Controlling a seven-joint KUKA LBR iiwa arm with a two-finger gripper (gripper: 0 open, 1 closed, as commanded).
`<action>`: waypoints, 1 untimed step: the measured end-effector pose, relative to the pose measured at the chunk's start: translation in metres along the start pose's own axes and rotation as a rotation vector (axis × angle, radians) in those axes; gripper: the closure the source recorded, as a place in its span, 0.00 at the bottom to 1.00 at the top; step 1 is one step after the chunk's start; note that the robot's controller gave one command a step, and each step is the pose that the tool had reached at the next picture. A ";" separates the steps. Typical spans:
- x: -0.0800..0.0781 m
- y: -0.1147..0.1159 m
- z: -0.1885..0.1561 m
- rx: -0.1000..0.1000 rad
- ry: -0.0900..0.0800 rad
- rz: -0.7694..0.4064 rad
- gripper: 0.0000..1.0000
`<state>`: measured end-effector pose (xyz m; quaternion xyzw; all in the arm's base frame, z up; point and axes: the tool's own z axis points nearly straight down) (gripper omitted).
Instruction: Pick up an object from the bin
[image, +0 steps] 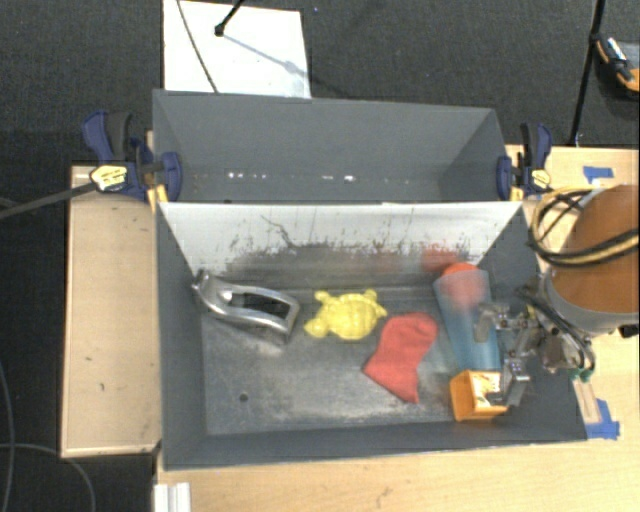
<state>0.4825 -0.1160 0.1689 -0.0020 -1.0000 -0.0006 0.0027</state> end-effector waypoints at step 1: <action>-0.002 0.000 -0.004 0.002 -0.008 -0.004 0.00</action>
Offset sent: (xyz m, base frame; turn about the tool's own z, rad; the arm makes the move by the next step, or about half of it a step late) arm 0.0250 0.0556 -0.0970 -0.0376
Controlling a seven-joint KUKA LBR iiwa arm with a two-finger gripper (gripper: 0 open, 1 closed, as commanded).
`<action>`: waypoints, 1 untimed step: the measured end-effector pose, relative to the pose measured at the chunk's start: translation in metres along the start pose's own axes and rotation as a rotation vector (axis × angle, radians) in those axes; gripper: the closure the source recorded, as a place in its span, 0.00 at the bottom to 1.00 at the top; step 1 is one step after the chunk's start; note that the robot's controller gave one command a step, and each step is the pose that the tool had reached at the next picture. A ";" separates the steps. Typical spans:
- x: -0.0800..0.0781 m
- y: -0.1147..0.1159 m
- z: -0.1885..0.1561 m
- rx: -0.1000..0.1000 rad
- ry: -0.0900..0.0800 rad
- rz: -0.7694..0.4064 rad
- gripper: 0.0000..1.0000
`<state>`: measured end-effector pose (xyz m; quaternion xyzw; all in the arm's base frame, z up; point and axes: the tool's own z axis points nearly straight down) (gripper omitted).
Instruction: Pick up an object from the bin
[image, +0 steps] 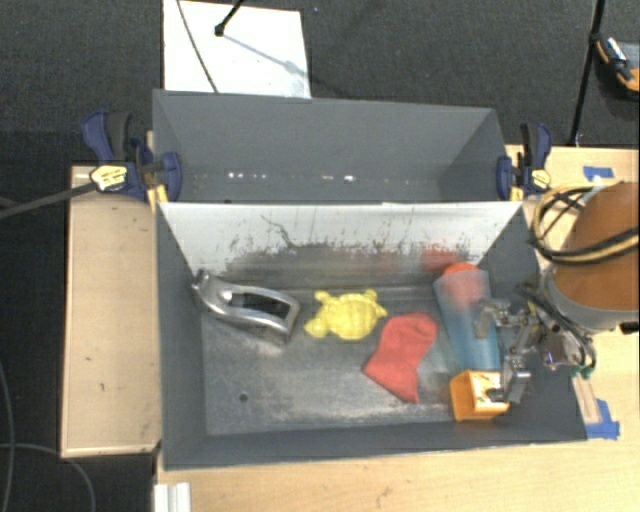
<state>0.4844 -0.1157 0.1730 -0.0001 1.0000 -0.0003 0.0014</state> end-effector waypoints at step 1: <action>-0.015 0.030 0.053 0.001 -0.007 -0.016 0.00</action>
Offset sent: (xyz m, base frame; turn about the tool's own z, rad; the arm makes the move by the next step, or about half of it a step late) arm 0.0592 0.0629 -0.1030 -0.0700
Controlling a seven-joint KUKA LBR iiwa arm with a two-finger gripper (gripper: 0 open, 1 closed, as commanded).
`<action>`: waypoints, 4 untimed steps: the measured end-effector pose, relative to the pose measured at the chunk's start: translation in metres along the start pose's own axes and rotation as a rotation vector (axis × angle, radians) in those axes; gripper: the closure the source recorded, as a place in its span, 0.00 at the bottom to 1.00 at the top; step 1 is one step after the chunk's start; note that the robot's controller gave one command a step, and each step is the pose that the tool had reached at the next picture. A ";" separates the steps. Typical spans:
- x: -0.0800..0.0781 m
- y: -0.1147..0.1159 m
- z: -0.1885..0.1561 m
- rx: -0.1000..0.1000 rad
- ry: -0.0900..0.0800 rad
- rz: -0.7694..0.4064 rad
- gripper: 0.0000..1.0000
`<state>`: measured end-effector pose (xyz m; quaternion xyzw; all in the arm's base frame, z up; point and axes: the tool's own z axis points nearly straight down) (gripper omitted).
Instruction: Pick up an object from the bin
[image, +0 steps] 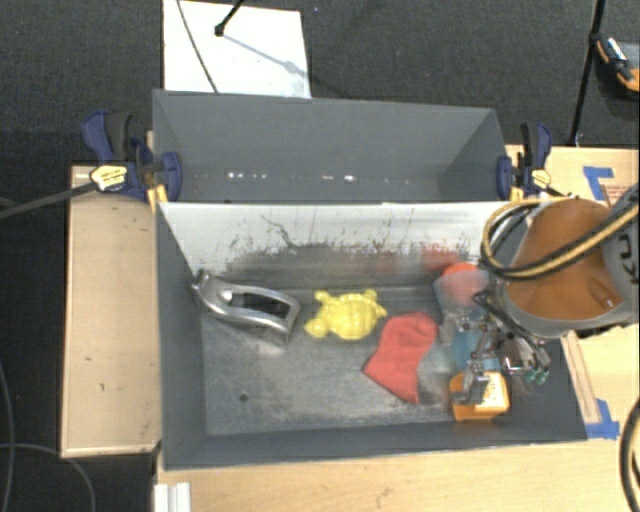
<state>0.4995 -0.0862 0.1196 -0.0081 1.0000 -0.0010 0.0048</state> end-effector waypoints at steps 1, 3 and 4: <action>-0.035 0.025 0.040 -0.002 0.006 -0.043 0.00; -0.075 0.104 0.049 -0.003 0.006 -0.168 1.00; -0.075 0.104 0.049 -0.002 0.006 -0.172 0.00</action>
Offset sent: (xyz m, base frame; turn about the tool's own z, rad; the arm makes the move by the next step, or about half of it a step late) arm 0.0566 0.0830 -0.0470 -0.1262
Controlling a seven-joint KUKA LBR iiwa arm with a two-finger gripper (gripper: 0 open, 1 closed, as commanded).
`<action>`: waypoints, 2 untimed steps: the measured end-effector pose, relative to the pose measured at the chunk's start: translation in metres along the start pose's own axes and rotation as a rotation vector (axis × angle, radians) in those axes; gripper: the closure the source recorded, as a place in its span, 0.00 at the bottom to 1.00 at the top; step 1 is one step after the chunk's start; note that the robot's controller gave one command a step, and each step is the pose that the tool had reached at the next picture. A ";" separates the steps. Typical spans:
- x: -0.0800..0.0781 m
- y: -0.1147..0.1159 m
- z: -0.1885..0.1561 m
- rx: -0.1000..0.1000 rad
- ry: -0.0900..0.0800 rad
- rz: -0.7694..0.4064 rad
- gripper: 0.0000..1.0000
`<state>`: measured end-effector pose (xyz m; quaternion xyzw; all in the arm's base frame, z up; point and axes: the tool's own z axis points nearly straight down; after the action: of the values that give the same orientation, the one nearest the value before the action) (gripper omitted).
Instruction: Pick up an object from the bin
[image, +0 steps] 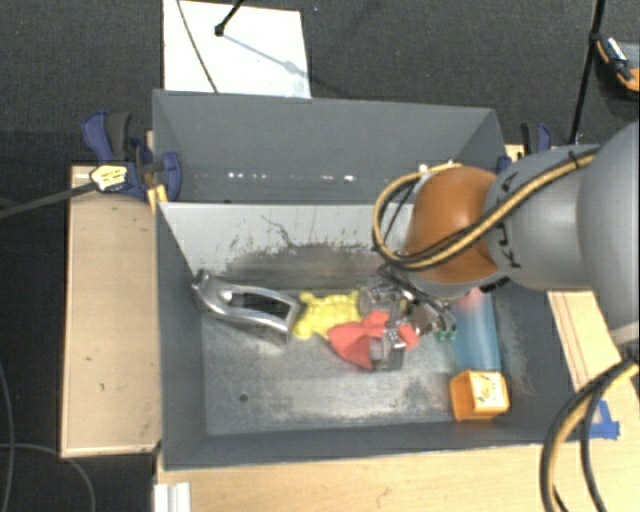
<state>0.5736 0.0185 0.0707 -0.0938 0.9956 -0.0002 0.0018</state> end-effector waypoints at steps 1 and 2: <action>0.000 0.000 0.000 0.000 0.000 -0.004 1.00; 0.000 0.000 0.000 0.000 0.000 -0.003 0.00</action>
Offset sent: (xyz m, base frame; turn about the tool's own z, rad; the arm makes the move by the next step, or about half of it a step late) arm 0.0000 0.0000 0.0000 0.0000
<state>0.5736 0.0186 0.0707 -0.0954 0.9954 -0.0001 0.0018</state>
